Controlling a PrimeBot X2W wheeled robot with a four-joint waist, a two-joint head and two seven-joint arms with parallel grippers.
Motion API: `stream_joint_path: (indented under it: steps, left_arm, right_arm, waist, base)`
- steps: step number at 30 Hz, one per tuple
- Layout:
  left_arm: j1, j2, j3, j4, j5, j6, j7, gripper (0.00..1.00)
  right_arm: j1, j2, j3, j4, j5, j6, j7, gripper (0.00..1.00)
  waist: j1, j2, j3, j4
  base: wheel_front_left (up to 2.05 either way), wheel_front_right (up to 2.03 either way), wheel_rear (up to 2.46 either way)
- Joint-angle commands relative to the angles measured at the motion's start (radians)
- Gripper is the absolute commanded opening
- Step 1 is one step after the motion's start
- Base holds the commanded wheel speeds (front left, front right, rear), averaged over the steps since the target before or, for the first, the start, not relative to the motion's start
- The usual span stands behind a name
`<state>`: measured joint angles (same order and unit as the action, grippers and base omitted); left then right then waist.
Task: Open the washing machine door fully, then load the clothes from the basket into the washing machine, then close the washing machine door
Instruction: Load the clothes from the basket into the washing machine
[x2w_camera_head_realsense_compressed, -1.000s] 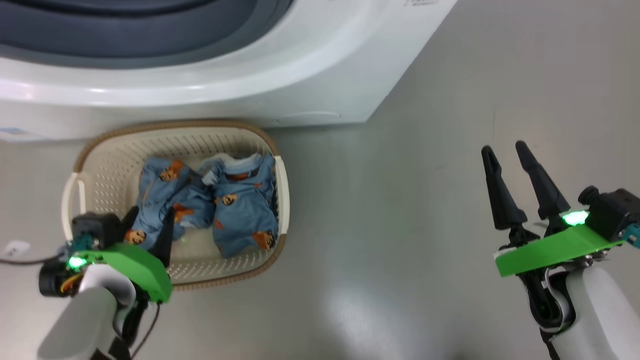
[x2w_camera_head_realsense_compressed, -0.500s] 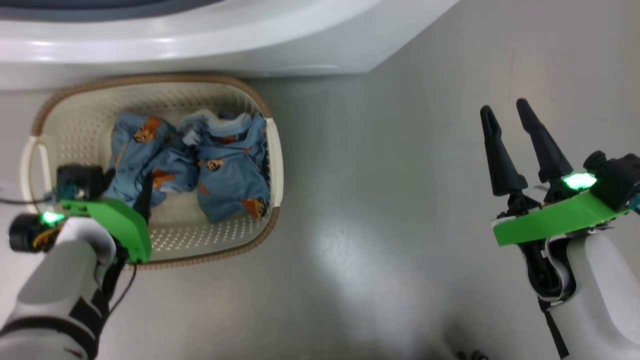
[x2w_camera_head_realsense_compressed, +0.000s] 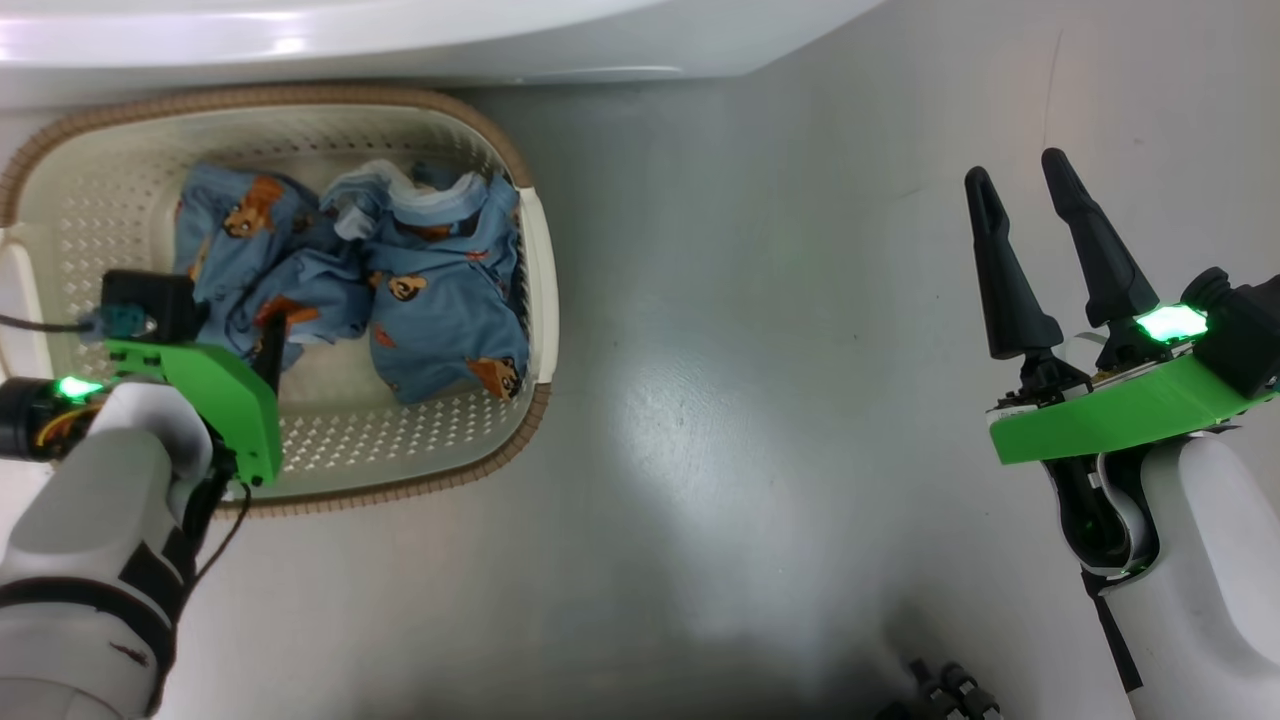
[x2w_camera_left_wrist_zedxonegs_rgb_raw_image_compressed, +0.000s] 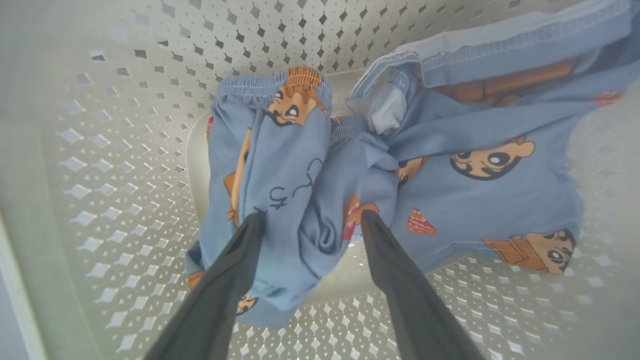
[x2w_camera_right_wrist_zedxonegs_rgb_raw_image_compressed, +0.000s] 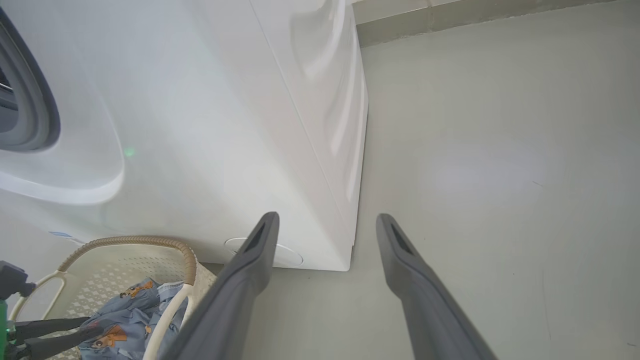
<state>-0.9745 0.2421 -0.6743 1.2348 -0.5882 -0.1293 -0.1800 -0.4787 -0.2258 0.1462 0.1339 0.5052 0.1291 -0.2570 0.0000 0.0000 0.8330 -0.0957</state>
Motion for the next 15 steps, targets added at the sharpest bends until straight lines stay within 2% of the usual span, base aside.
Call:
stream_joint_path:
  steps: [1,8,9,10,11,12,15]
  left_arm:
    - [-0.005,0.050,0.006,0.009,-0.008,-0.001,0.005,1.00]
    - [-0.031,0.065,-0.026,0.027,-0.024,-0.001,0.028,1.00]
    - [-0.032,0.067,-0.031,0.028,-0.027,-0.001,0.030,0.73]
    - [-0.033,0.068,-0.036,0.029,-0.031,-0.001,0.032,0.36]
    - [-0.032,0.067,-0.040,0.030,-0.035,-0.001,0.034,0.06]
    - [-0.032,0.067,-0.044,0.031,-0.039,-0.001,0.036,0.00]
    - [-0.026,0.065,-0.055,0.030,-0.054,-0.001,0.030,0.00]
  right_arm:
    - [0.023,-0.006,0.020,-0.025,-0.002,0.002,-0.005,1.00]
    - [0.023,-0.004,0.024,-0.030,-0.004,0.002,-0.005,1.00]
    - [0.023,-0.004,0.025,-0.030,-0.004,0.002,-0.005,1.00]
    - [0.022,-0.004,0.025,-0.029,-0.004,0.002,-0.005,1.00]
    - [0.022,-0.003,0.025,-0.028,-0.004,0.002,-0.005,1.00]
    - [0.022,-0.003,0.025,-0.028,-0.004,0.002,-0.005,1.00]
    - [0.023,-0.002,0.026,-0.024,-0.005,0.002,-0.005,1.00]
  waist:
    - [0.0000,0.0000,0.010,-0.005]
    - [0.0000,0.0000,0.023,-0.014]
    - [0.0000,0.0000,0.022,-0.015]
    - [0.0000,0.0000,0.020,-0.016]
    - [0.0000,0.0000,0.018,-0.016]
    - [0.0000,0.0000,0.015,-0.016]
    - [0.0000,0.0000,0.001,-0.015]
  base:
    - [0.00,0.00,0.00]
    - [0.00,0.00,0.00]
    - [0.00,0.00,0.00]
    - [0.00,0.00,0.00]
    - [0.00,0.00,0.00]
    - [0.00,0.00,0.00]
    - [0.00,0.00,0.00]
